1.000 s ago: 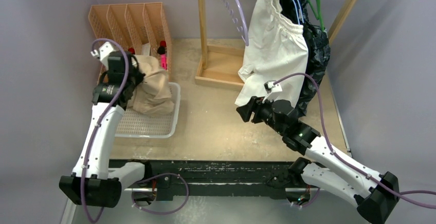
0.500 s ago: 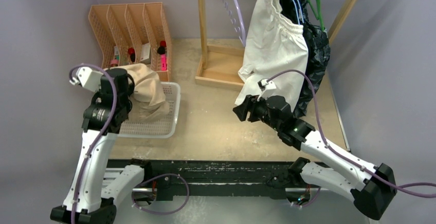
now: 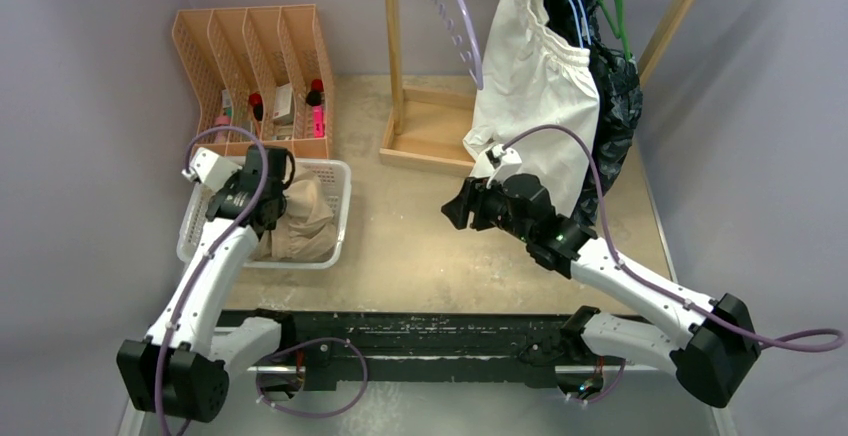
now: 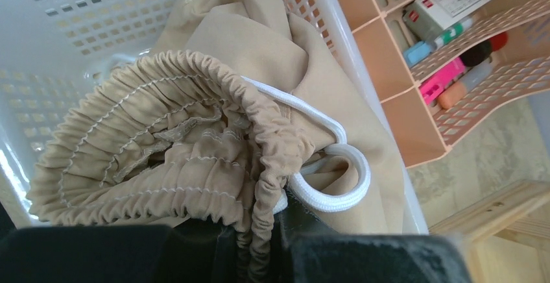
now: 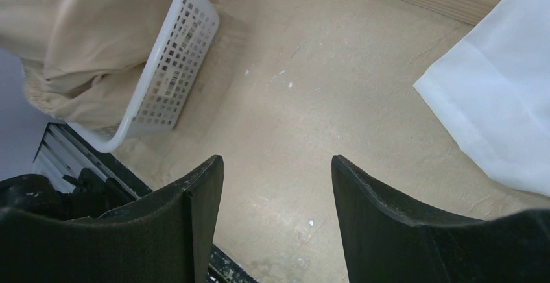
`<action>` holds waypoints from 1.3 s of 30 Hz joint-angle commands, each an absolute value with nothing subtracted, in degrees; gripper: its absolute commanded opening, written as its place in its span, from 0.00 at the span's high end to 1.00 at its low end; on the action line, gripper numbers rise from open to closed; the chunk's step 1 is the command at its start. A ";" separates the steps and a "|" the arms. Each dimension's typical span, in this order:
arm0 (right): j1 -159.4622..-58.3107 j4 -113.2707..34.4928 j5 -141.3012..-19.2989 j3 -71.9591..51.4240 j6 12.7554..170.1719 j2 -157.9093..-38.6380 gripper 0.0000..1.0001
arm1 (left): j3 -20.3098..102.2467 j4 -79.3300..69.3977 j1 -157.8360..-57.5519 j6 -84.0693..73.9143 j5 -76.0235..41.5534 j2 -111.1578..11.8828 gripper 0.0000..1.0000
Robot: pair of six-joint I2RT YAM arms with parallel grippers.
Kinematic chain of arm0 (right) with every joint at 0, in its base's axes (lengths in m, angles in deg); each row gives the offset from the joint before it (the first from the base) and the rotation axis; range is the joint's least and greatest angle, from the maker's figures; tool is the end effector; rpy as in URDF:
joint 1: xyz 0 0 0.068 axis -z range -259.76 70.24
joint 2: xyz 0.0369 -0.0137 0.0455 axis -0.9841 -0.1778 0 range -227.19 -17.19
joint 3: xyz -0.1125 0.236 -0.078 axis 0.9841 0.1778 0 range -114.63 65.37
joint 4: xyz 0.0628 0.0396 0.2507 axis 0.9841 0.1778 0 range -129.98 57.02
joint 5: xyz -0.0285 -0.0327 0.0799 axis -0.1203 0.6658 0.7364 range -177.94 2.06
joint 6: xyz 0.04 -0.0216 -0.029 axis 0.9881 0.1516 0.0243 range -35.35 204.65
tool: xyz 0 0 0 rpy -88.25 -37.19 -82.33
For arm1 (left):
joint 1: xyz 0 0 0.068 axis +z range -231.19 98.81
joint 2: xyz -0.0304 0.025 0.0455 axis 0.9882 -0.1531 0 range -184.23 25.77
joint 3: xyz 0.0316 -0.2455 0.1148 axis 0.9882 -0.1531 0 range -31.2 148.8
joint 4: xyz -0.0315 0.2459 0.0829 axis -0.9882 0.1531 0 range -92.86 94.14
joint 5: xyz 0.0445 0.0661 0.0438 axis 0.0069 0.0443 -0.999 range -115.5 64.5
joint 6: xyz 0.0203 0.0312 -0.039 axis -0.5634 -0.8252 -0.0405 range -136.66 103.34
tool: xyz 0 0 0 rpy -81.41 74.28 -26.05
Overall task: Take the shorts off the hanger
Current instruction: Place the shorts in the basket.
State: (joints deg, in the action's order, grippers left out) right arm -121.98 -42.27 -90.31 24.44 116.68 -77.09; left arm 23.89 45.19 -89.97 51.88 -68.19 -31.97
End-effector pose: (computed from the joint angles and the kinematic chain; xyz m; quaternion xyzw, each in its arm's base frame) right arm 0.1814 0.1628 0.2876 -0.0589 0.8000 0.3470 0.4859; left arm 0.1915 -0.0051 0.3079 -0.5431 0.6996 0.0721 0.4587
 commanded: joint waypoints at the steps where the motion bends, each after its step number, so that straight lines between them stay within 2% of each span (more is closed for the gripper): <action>1: -121.86 -43.74 -90.03 20.69 117.27 -76.42 0.36 | 22.54 37.72 -89.79 51.84 -69.07 -33.25 1.00; 6: -121.86 -42.96 -90.82 21.42 117.94 -74.62 0.36 | 25.97 37.84 -83.75 44.81 -68.26 -37.30 1.00; 12: -121.91 -42.21 -92.28 22.21 118.90 -72.49 0.36 | 28.08 33.80 -71.56 33.16 -65.20 -41.29 1.00; 17: -121.86 -41.22 -93.76 23.91 119.66 -68.76 0.36 | 28.61 32.64 -69.86 26.84 -69.26 -41.99 1.00; 19: -121.90 -40.41 -94.27 24.58 120.28 -66.82 0.36 | 26.42 29.00 -69.86 24.30 -62.48 -41.32 0.82; 20: -121.86 -40.16 -94.65 24.84 120.29 -65.42 0.35 | 25.22 27.67 -69.86 23.24 -58.95 -41.87 0.75; 22: -121.86 -38.91 -96.30 24.22 119.63 -63.30 0.35 | 23.35 27.93 -69.93 23.66 -56.71 -43.39 0.58; 23: -121.86 -38.04 -97.83 22.91 117.77 -62.40 0.35 | 22.64 27.94 -69.96 23.62 -57.15 -43.84 0.45; 24: -121.86 -36.32 -98.56 21.34 117.05 -61.69 0.34 | 22.57 29.11 -70.01 24.66 -58.89 -43.95 0.39; 31: -121.87 -29.07 -101.12 13.91 112.20 -59.82 0.29 | 29.09 36.16 -69.99 26.03 -59.41 -38.29 0.28; 37: -121.86 -24.27 -104.54 10.74 111.68 -61.99 0.28 | 35.61 40.06 -69.99 22.22 -54.81 -35.07 0.25; 39: -121.86 -24.80 -104.32 11.48 112.56 -61.69 0.28 | 35.60 39.20 -69.96 20.70 -51.76 -35.47 0.29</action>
